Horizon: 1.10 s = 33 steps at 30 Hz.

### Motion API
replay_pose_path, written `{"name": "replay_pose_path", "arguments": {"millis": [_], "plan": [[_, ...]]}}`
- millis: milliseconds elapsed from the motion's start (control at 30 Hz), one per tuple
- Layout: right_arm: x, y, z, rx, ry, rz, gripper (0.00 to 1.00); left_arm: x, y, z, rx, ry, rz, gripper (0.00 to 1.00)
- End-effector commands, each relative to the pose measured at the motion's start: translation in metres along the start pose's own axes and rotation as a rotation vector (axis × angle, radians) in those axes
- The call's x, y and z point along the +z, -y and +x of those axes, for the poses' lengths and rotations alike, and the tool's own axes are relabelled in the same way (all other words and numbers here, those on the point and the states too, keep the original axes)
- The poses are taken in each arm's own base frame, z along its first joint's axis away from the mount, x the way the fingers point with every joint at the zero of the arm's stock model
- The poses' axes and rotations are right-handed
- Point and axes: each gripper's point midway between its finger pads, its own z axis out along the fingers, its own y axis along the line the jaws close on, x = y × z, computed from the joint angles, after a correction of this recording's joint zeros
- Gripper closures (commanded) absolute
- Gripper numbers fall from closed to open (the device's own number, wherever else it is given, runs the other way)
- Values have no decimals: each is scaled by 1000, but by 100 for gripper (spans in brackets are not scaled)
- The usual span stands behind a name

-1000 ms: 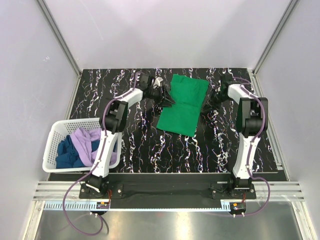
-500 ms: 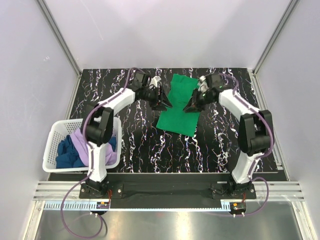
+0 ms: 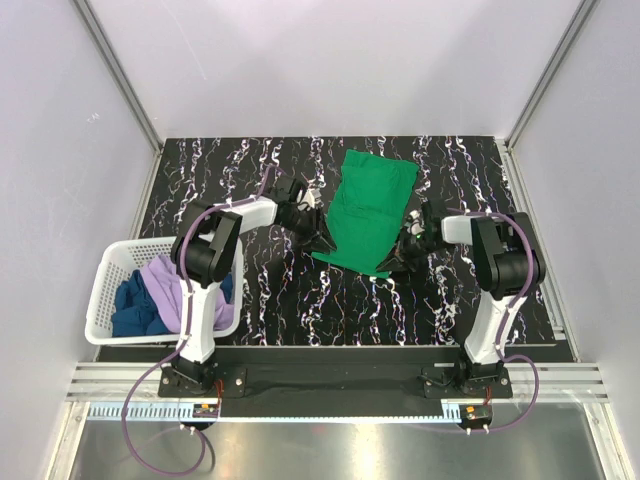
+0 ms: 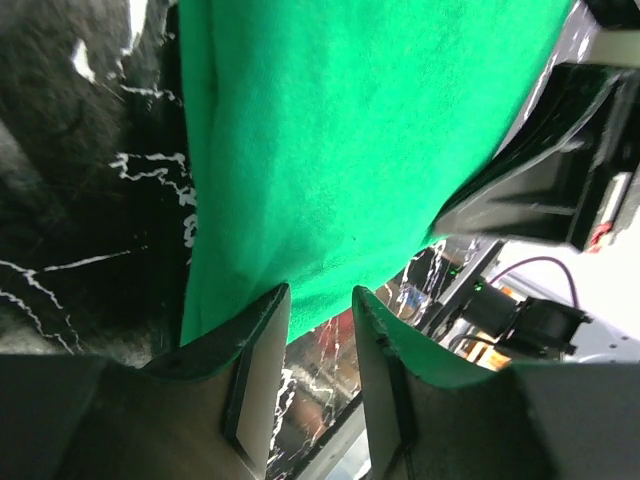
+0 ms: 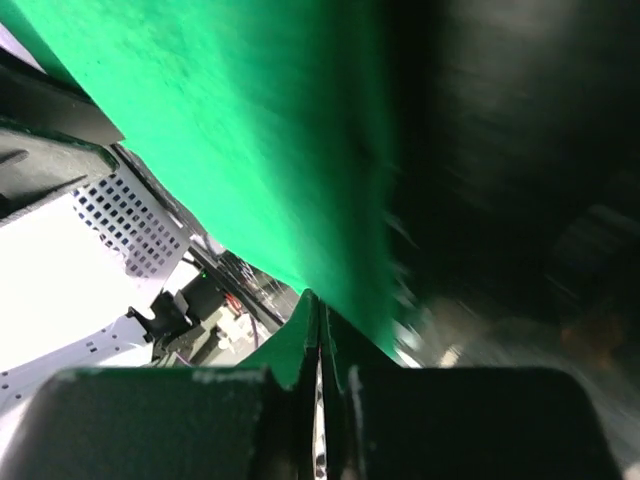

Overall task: Fold and stack the t-shirts
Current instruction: Fold the tshirt

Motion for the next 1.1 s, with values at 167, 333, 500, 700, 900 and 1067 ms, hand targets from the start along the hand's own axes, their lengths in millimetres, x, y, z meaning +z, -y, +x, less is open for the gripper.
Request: {"name": "replay_pose_path", "arguments": {"millis": [167, 333, 500, 700, 900, 1067], "plan": [[-59, -58, -17, -144, 160, -50, 100, -38, 29, 21, 172, 60, -101, 55], [-53, -76, -51, -152, 174, -68, 97, -20, 21, 43, 137, 10, -102, 50], [-12, -62, -59, -125, 104, -19, 91, 4, -28, 67, 57, -37, -159, 51], [12, -23, -29, -51, 66, 20, 89, 10, -58, 96, 7, -79, -195, 52], [-4, 6, 7, -73, 77, 118, 87, 1, -45, 145, 18, -112, -167, 53], [-27, 3, 13, -130, 123, 171, 83, -20, -3, 161, 122, -72, -111, 52]]}}
